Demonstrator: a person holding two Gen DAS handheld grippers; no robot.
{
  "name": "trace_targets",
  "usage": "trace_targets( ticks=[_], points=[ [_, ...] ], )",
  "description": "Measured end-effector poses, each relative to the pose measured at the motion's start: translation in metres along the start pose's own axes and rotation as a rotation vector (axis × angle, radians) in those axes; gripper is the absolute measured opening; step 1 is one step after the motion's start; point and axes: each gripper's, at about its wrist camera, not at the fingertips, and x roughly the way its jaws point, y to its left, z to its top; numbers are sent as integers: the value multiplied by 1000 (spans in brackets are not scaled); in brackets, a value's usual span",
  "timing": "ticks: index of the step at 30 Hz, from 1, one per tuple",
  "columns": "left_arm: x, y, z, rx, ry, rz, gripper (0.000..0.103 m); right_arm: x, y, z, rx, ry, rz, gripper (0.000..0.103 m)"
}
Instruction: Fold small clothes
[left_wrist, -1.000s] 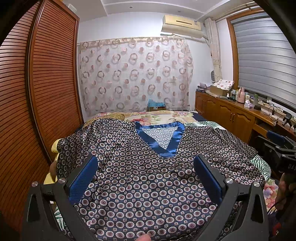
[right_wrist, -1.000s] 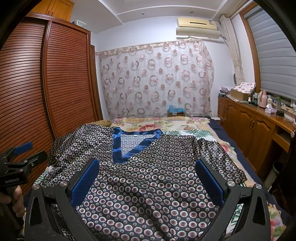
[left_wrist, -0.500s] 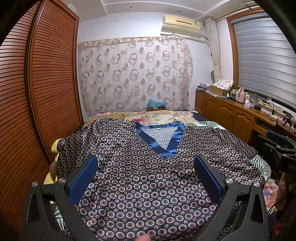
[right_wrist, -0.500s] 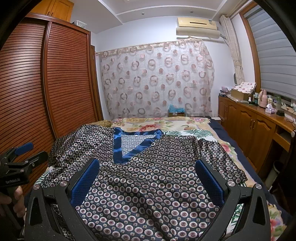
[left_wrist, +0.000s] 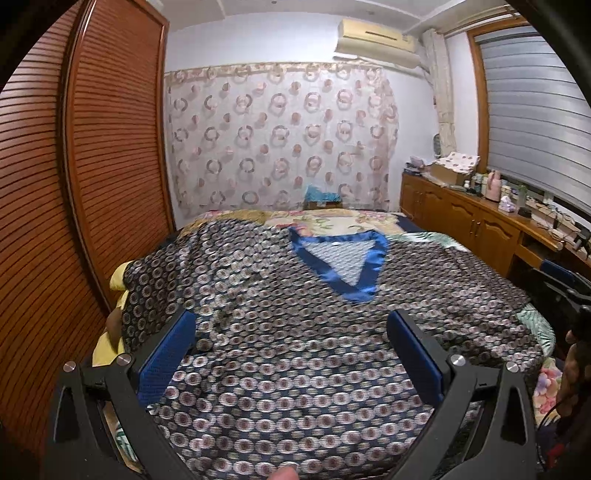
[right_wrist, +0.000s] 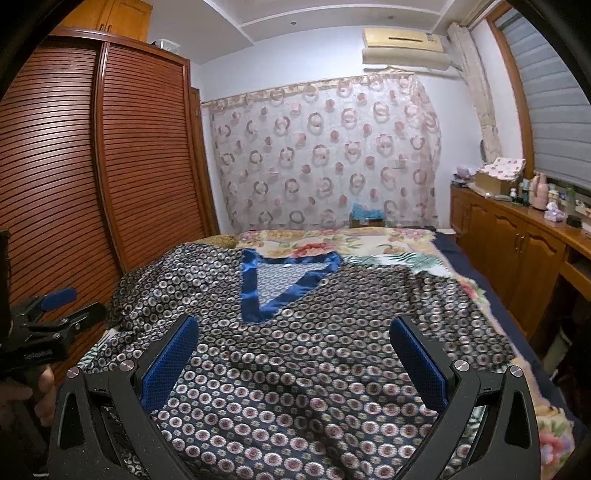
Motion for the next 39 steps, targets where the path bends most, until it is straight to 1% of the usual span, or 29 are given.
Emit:
trace_targets(
  ticks=[7,12,15,21,23,27,29,31,32,33,35,37,39],
  points=[
    [26,40,-7,0,55,72,103,33,10,1,-44,22,44,103],
    [42,78,-13,-42,92,74,103,58,12,2,-66,41,80,103],
    [49,100,-16,-62,112,91,103,77,15,2,-85,73,129,103],
    [65,137,-23,-76,166,87,103,106,22,3,-114,130,186,103],
    [74,148,-26,-68,201,104,103,111,27,4,-120,136,192,103],
    [95,157,-34,-7,286,130,103,121,29,2,-128,148,204,103],
    [105,164,-37,-5,319,128,103,125,30,1,-132,161,208,103],
    [115,171,-38,-19,340,118,96,126,34,-2,-140,177,215,103],
    [120,174,-37,-29,354,111,90,130,35,-1,-145,191,215,103],
    [124,178,-37,-38,365,108,82,134,35,-2,-151,208,213,103],
    [132,179,-38,-40,387,105,71,143,39,-3,-157,228,210,103],
    [137,178,-37,-16,398,112,68,148,39,0,-157,249,222,103],
    [143,178,-36,4,411,112,61,151,42,2,-158,262,237,103]
  ],
)
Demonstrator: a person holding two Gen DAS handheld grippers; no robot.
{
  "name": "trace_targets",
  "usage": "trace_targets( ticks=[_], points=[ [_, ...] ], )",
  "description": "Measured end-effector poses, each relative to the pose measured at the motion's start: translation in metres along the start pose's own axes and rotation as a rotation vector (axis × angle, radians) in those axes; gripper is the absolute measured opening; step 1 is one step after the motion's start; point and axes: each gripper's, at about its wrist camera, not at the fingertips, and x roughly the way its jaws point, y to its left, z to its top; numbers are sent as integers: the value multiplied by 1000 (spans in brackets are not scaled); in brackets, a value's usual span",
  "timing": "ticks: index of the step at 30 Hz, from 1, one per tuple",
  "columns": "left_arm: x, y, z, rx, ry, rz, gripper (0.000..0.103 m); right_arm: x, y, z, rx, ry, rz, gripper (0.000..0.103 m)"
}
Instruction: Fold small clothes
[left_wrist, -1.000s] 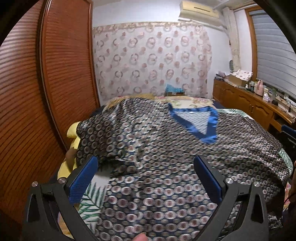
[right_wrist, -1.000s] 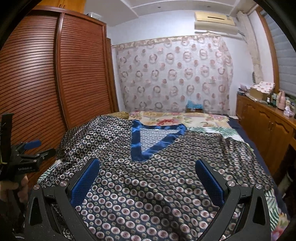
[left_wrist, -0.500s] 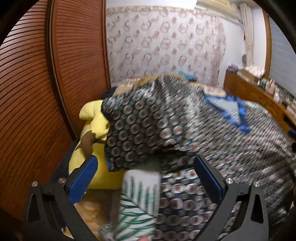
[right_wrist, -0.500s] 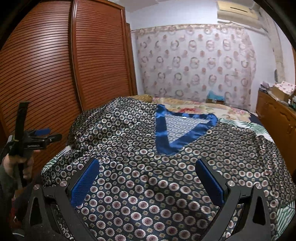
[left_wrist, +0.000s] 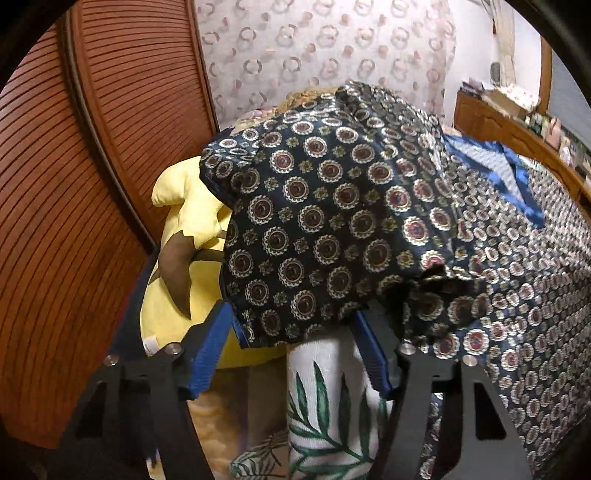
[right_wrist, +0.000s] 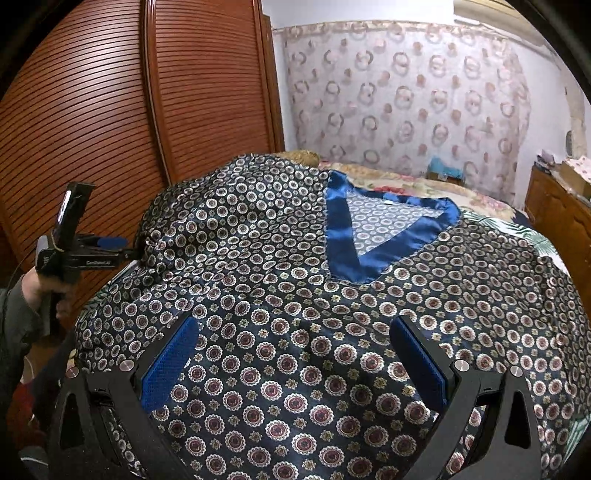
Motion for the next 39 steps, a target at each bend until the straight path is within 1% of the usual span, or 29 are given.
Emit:
trace_targets(
  ticks=[1,3,4,6,7,9,12,13,15,19,22,25,26,29,30,31,33,36,39],
  points=[
    [3,-1,1,10,8,-1,58,1,1,1,-2,4,4,103],
    [3,0,1,28,8,-7,44,4,5,1,-5,10,11,103],
    [3,1,2,36,3,-6,39,4,6,0,-7,13,15,103],
    [0,4,5,41,-7,8,22,8,8,-3,-14,24,19,103],
    [-3,5,6,37,-25,17,16,9,9,-4,-18,28,18,103],
    [-13,7,11,25,-66,22,10,15,10,-6,-26,38,13,103],
    [-34,5,21,21,-144,19,5,16,8,-6,-16,39,16,103],
    [-41,5,26,18,-168,0,5,16,7,-6,-14,38,14,103],
    [-54,0,37,23,-208,-12,4,17,6,-6,-6,40,16,103],
    [-77,-22,60,64,-269,-80,4,18,6,-7,1,38,14,103],
    [-89,-49,72,110,-271,-152,4,18,3,-7,11,36,15,103],
    [-94,-79,72,149,-239,-234,5,18,-1,-8,26,35,19,103],
    [-98,-85,71,160,-236,-250,5,18,-2,-8,31,35,21,103],
    [-101,-98,61,175,-215,-281,20,17,-6,-8,49,36,29,103],
    [-101,-97,58,175,-209,-290,25,17,-7,-9,56,37,32,103],
    [-101,-97,54,175,-202,-294,29,18,-9,-9,60,39,35,103],
    [-103,-95,46,176,-203,-288,47,18,-10,-9,69,43,39,103],
    [-107,-88,36,171,-198,-291,49,18,-12,-9,76,42,43,103],
    [-110,-75,31,146,-191,-297,49,18,-12,-8,75,44,43,103]
  ],
)
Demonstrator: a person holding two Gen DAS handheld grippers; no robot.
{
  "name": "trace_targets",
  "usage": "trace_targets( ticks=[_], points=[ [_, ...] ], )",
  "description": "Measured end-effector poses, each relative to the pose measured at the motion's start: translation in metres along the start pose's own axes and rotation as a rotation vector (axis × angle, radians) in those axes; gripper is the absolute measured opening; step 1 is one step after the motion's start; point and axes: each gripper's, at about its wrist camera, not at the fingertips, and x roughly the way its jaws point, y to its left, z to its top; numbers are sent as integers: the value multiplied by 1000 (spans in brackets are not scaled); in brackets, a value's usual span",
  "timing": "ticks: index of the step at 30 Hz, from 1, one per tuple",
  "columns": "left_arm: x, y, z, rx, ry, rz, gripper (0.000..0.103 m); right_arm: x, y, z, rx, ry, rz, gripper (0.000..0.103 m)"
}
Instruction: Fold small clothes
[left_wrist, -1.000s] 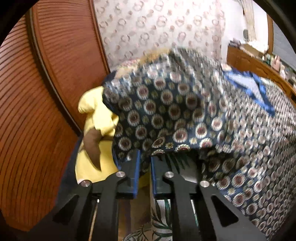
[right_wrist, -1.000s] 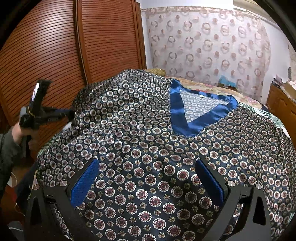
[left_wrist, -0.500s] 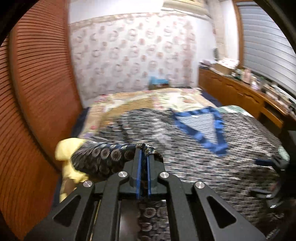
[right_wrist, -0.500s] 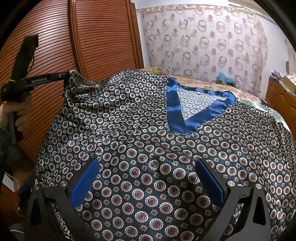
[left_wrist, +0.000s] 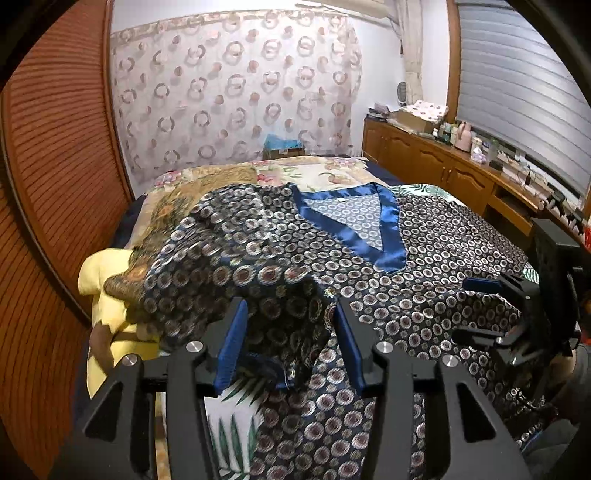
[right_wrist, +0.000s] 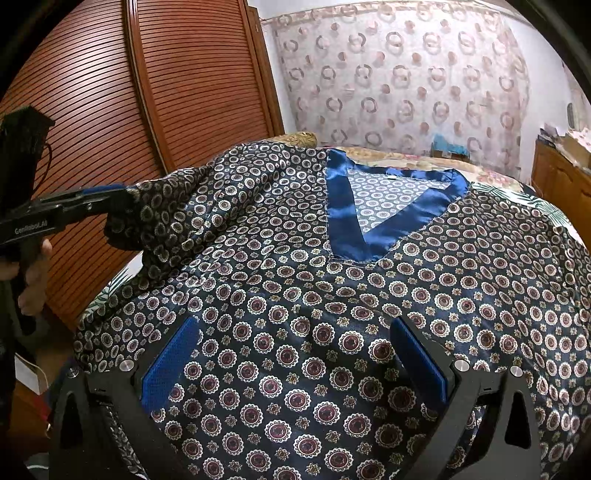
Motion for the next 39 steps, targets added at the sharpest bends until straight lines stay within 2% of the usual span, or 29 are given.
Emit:
trace_targets(
  ticks=[2,5,8,12,14,16,20,22,25,28,36,39],
  points=[
    [-8,10,-4,-26,-19,-3,51,0,1,0,-2,1,-1,103],
    [-15,27,-8,-72,-55,-6,81,2,2,1,-5,5,0,103],
    [-13,46,-11,-115,-60,3,82,3,4,1,-11,9,-2,103],
    [6,68,-15,-140,-50,100,82,6,9,3,-31,18,-9,103],
    [19,84,-17,-171,-38,113,82,7,12,4,-43,19,-7,103],
    [35,95,-20,-201,-7,100,81,8,15,4,-52,20,-2,103],
    [65,109,-26,-188,73,135,80,10,22,4,-69,24,5,103],
    [77,114,-29,-189,109,120,79,11,23,3,-73,24,9,103],
    [86,119,-32,-194,128,96,71,12,23,3,-72,23,11,103],
    [94,122,-33,-196,144,74,59,12,20,3,-60,22,17,103],
    [98,118,-39,-183,166,34,7,10,15,2,-51,22,34,103],
    [90,113,-38,-158,148,51,4,9,15,2,-50,21,36,103]
  ],
)
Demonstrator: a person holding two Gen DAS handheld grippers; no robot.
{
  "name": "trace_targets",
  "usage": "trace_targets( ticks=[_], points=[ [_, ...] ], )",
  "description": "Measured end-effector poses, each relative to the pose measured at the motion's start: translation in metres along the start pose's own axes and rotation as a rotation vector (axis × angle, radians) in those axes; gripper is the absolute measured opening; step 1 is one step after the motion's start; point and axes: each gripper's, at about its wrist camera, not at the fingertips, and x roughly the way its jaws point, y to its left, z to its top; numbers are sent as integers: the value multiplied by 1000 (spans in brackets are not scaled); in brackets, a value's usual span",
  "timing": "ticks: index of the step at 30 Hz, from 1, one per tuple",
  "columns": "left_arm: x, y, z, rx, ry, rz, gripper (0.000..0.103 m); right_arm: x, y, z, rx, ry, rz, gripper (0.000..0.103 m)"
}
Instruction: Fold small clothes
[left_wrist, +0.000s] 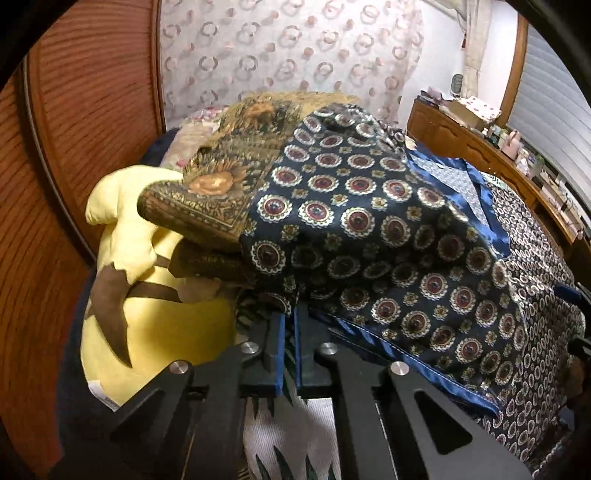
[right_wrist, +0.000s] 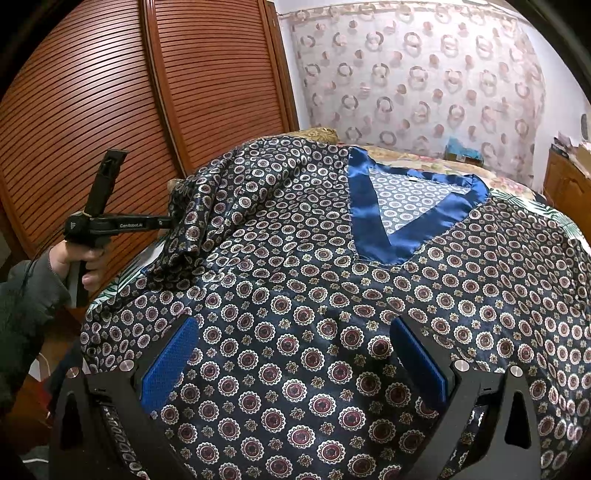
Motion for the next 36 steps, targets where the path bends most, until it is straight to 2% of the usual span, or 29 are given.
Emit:
trace_targets(
  ticks=[4,10,13,18,19,21,22,24,28,29,30,33,36],
  points=[
    [-30,-10,6,9,-73,-12,4,0,-1,1,4,-1,2,103],
    [-83,-67,44,115,-196,-61,4,-2,-3,1,12,-5,4,103],
    [-86,-100,64,172,-216,-95,4,-4,-6,1,24,-8,-2,103],
    [-61,-146,87,258,-202,-105,6,-9,-15,3,33,-11,-19,103],
    [-55,-150,90,260,-198,-110,8,-10,-17,4,34,-14,-25,103],
    [-48,-155,95,259,-203,-123,22,-12,-21,6,36,-20,-36,103],
    [-46,-155,97,256,-204,-128,26,-12,-24,7,37,-24,-40,103],
    [-44,-153,97,232,-204,-142,46,-13,-28,11,28,-28,-56,103],
    [-44,-141,87,190,-191,-154,56,-14,-36,18,37,-35,-65,103],
    [-44,-137,82,187,-184,-146,66,-13,-37,20,37,-36,-66,103],
    [-43,-136,77,188,-182,-137,70,-13,-38,21,35,-37,-67,103],
    [-39,-134,59,198,-152,-124,76,-13,-39,25,21,-42,-77,103],
    [-31,-135,40,206,-108,-127,76,-16,-44,26,24,-44,-82,103]
  ],
)
